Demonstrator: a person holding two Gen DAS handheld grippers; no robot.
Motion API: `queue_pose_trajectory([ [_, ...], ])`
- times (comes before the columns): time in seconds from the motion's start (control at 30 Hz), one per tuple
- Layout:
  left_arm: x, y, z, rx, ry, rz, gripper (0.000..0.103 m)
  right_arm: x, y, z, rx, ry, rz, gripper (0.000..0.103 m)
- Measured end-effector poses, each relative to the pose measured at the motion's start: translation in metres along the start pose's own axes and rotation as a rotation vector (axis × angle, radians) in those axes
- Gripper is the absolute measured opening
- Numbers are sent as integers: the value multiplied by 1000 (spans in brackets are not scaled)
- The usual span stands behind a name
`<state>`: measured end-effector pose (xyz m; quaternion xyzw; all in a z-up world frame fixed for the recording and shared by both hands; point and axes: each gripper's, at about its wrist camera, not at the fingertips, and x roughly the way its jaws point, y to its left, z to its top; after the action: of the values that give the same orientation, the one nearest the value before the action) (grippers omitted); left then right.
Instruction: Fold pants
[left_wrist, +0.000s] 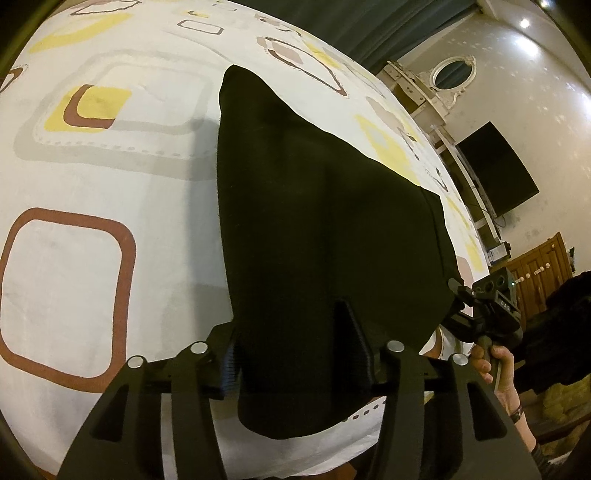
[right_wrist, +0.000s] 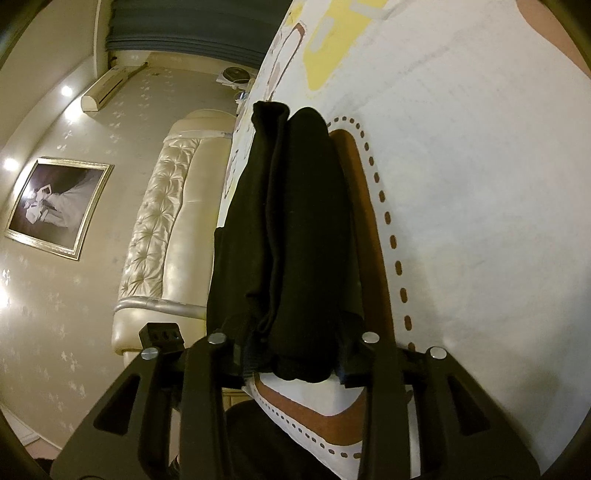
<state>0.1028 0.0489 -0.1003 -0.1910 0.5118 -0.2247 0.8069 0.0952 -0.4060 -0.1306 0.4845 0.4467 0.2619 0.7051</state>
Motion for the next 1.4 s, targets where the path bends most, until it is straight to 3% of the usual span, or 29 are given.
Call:
queue_pose_trajectory([
  [0.47,-1,-5,-1,22,-9,30,59,-11,-1,-10,14,-16,7,37],
  [0.83,-3,-23,-10,108,-43,97,72,-27,2,-25,3,-14,-19,50],
  [1.4,-5,-26,-13,109,-45,95,73,-30,10,-32,-37,-15,-38,64],
])
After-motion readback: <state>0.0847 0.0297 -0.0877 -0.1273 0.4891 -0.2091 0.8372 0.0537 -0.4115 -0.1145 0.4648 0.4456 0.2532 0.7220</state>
